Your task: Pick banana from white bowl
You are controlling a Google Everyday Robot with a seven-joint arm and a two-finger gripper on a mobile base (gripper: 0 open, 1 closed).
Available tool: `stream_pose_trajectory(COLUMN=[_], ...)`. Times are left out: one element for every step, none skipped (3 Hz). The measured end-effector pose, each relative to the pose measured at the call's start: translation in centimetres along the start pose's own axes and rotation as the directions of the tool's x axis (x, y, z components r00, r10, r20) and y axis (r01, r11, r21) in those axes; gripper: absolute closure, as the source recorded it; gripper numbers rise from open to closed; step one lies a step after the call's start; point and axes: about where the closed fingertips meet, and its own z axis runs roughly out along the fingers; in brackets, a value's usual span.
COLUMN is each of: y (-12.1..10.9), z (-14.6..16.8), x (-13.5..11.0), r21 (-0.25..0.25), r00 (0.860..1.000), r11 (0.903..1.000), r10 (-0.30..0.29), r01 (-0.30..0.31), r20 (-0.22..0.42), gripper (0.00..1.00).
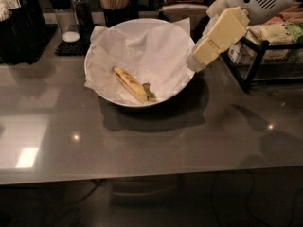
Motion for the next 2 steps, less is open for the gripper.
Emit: stream_pose_trajectory(y=[0.4, 1.0], z=[2.4, 5.5], x=[-4.1, -8.6], r21=[0.006, 0.016], r00=[0.999, 0.998], r11=[1.0, 0.9995], r10=[-0.002, -0.027], r01=[0.002, 0.026], r20=[0.049, 0.059], gripper=[0.0, 0.0])
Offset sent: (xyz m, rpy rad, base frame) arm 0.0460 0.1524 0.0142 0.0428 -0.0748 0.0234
